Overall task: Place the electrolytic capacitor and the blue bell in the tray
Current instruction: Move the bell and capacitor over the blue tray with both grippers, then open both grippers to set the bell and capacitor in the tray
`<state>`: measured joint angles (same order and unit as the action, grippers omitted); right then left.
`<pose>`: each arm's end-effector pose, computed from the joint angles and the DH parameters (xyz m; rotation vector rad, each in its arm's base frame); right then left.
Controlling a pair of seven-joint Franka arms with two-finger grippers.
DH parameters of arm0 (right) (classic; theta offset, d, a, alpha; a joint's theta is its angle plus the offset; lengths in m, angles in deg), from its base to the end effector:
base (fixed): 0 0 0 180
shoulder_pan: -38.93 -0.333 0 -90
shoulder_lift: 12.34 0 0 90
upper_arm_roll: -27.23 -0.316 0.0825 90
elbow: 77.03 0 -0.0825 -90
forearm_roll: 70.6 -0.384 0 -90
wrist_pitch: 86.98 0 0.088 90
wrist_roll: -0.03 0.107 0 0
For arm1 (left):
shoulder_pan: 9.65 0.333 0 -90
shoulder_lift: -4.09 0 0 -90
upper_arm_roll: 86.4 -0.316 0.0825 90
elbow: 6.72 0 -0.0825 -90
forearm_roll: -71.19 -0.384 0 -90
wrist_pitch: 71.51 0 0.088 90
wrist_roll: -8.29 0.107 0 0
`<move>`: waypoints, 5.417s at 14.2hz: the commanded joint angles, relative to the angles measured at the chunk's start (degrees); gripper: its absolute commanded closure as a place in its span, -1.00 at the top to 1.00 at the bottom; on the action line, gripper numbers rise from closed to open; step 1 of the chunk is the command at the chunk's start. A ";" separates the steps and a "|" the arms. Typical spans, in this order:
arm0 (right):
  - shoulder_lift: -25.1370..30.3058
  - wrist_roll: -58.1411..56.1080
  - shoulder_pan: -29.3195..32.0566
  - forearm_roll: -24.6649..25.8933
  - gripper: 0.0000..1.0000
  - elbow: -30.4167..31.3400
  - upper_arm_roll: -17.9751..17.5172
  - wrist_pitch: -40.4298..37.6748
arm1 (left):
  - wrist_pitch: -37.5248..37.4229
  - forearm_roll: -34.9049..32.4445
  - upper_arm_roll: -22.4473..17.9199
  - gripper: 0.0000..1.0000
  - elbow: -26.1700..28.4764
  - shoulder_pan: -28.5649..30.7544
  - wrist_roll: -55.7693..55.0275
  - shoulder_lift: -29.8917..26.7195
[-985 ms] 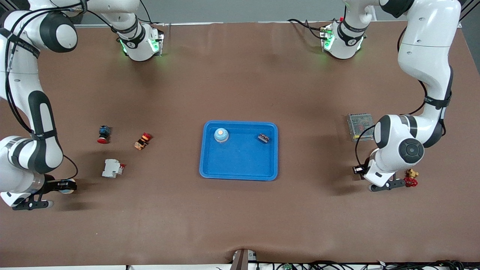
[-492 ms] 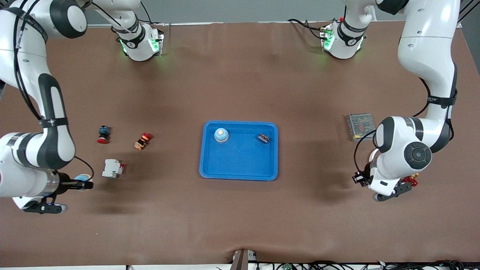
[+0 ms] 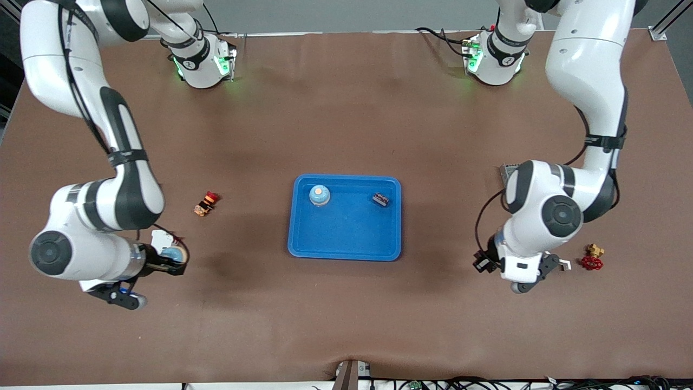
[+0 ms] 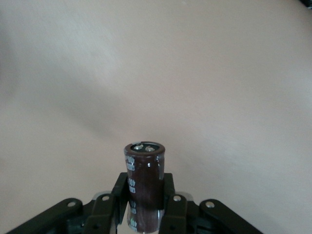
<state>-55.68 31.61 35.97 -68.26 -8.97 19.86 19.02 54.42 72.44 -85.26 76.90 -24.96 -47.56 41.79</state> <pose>0.7347 0.1046 0.3310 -3.0630 0.6029 0.1577 0.6966 -0.2037 0.3040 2.8805 1.0586 0.0725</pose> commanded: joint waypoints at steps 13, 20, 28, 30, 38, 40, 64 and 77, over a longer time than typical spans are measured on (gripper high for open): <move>0.71 40.40 -21.03 -0.94 -1.00 9.88 0.87 20.36 | 3.27 0.16 -2.37 -1.00 -7.06 -14.84 -25.35 7.12; -0.78 45.24 -24.81 0.03 -1.00 13.85 1.22 25.74 | 10.20 0.25 -2.28 -1.00 -6.97 -17.91 -32.20 9.05; -2.36 45.33 -26.22 0.12 -1.00 15.08 1.22 25.74 | 10.56 -0.01 -2.28 -1.00 -6.36 -21.07 -38.44 10.02; -2.80 45.33 -26.39 0.12 -1.00 15.00 1.22 25.74 | 10.56 -1.41 -2.28 -1.00 -5.48 -21.61 -41.34 10.11; -4.47 45.33 -27.10 0.21 -1.00 14.91 1.22 26.18 | 10.21 -1.69 -2.28 -1.00 0.14 -21.87 -42.94 10.29; -4.56 45.33 -27.54 0.21 -1.00 14.91 1.31 26.18 | 10.04 -1.69 -2.28 -1.00 0.50 -21.96 -42.94 10.20; -6.23 45.68 -28.50 0.47 1.00 14.64 1.39 27.77 | -12.89 -1.07 -1.67 1.00 -2.93 -11.69 -22.57 -9.56; -2.28 42.62 -27.45 0.12 1.00 8.49 1.22 11.86 | -31.62 5.43 -2.28 1.00 -2.93 14.33 50.96 -19.41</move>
<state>-58.77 75.74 8.43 -68.26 -0.05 20.65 32.78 23.61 77.64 -87.60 72.98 -12.06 -6.12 24.43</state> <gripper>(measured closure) 0.000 0.000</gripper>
